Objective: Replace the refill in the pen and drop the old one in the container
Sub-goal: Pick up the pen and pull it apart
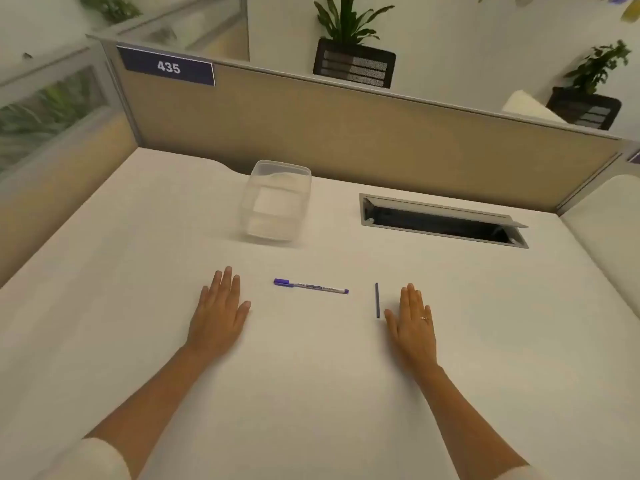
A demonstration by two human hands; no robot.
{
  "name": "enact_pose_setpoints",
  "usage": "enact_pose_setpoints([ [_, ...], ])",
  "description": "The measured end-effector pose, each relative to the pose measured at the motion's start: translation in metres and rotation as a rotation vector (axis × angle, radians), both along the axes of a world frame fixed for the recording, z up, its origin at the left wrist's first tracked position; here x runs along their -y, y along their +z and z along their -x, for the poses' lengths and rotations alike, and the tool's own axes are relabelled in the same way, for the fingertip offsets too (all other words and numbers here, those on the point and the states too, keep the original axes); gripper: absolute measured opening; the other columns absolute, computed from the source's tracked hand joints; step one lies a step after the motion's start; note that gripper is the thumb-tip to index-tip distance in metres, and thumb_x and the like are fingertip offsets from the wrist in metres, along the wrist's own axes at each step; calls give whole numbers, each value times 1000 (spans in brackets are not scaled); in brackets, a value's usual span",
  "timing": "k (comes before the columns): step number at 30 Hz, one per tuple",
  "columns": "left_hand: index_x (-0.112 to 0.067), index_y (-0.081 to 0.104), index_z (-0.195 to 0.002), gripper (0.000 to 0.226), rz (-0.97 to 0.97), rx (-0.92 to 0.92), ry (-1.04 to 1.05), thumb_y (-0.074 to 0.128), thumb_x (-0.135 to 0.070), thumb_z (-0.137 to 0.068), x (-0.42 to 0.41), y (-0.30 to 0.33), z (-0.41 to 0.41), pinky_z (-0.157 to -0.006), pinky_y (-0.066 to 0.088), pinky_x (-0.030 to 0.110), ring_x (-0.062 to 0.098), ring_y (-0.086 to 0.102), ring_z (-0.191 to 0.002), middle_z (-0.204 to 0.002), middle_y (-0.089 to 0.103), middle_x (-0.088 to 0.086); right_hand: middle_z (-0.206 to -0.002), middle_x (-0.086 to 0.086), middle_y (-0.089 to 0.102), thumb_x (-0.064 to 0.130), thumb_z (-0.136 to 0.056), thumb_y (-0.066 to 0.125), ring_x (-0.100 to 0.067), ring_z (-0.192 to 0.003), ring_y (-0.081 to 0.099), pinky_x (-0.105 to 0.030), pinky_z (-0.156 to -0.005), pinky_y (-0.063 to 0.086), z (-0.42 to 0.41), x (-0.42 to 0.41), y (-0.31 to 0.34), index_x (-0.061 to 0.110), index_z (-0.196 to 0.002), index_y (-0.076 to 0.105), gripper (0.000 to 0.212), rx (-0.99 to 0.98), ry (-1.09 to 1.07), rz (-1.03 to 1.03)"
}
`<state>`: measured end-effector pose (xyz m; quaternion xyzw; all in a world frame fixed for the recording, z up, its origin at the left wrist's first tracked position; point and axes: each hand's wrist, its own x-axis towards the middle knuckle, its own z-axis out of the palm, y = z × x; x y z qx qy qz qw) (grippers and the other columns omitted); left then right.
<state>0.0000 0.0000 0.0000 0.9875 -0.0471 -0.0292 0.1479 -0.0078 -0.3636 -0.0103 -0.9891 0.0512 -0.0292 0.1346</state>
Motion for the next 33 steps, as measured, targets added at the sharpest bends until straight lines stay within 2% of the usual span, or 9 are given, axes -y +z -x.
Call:
enact_pose_setpoints([
  [7,-1,32,-142,74,-41,17,30,7,-44,-88,2,-15,2,-113,19,52,34,25,-142,-154,26,18,-159,-7,7,44,-98,28,-21,-146,6,-41,-119,7,10,-1,-15,9,-148,8,63,-91,-32,-22],
  [12,-1,35,-141,70,-35,4,29,12,-42,-89,2,-15,2,-112,22,52,34,29,-140,-153,29,18,-159,-5,7,46,-98,25,-20,-146,5,-41,-119,5,6,1,-23,11,-148,10,63,-122,-28,-13],
  [15,-2,35,-141,69,-34,11,28,13,-42,-89,1,-16,2,-112,22,51,33,28,-141,-153,29,17,-156,-10,22,37,-98,35,-25,-144,16,-44,-117,12,2,-2,-18,7,-144,25,56,-62,-59,-79],
  [18,-3,34,-142,69,-28,2,23,14,-42,-89,0,-16,1,-113,21,51,32,27,-141,-154,28,16,-132,-18,54,14,-92,53,-37,-124,47,-46,-101,37,-6,-18,-6,1,-124,53,34,186,-36,-140],
  [20,-3,34,-142,69,-19,8,23,14,-43,-89,0,-17,1,-114,20,50,31,26,-142,-154,27,15,-117,-17,62,5,-88,58,-39,-107,56,-36,-86,42,-13,-35,1,1,-112,61,24,264,39,-202],
  [22,-4,33,-142,69,-15,11,27,14,-44,-89,-1,-18,1,-114,19,48,30,25,-142,-155,26,14,-111,-14,62,2,-87,57,-35,-101,58,-30,-81,41,-23,-56,6,3,-108,63,21,239,103,-267],
  [24,-6,32,-143,70,-13,20,28,13,-45,-89,-2,-20,1,-115,17,47,28,24,-143,-155,26,12,-109,-14,61,1,-87,56,-32,-96,60,-31,-80,44,-32,-74,5,3,-107,63,22,203,116,-317],
  [28,-8,30,-144,70,0,19,35,12,-47,-89,-3,-22,-1,-116,14,45,26,20,-144,-157,22,9,-109,-17,58,0,-87,55,-31,-96,56,-27,-80,42,-44,-94,-5,-1,-110,62,24,142,18,-403],
  [33,-7,33,-143,68,-5,28,30,16,-45,-90,-4,-24,-2,-115,18,46,27,24,-143,-155,26,11,-101,-14,57,3,-88,60,-26,-87,56,-24,-76,41,-45,-95,-7,-3,-98,67,14,144,-33,-465],
])
